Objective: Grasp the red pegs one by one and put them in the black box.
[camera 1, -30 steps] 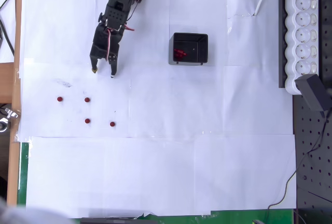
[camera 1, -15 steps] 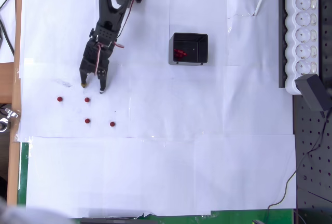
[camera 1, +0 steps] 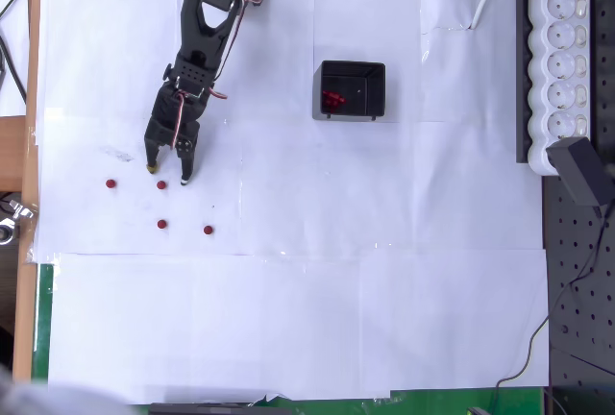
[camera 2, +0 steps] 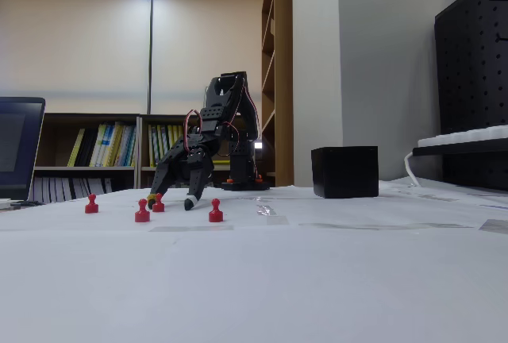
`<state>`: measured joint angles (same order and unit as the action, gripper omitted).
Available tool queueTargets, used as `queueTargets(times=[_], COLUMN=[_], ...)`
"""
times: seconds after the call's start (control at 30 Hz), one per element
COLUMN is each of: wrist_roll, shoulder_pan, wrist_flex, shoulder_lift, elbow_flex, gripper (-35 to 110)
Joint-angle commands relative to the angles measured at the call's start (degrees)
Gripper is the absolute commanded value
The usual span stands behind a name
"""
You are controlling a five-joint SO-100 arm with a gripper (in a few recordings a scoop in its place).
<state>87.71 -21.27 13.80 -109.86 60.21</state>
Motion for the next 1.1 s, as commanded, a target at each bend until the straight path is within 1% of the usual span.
queueTargets(times=[0.0,0.13,0.53,0.93,1.07], wrist_roll=[0.5,0.7,1.3,1.4,1.3], shoulder_pan=[-0.3,0.2,1.9,2.0,2.0], wrist_flex=[0.7,0.9,5.8,6.0,5.9], shoulder_lift=[-2.0,-3.0,-5.2,-6.4,-6.4], elbow_flex=[1.9,3.1,3.3,4.9,4.9], gripper=[23,23,23,23,19])
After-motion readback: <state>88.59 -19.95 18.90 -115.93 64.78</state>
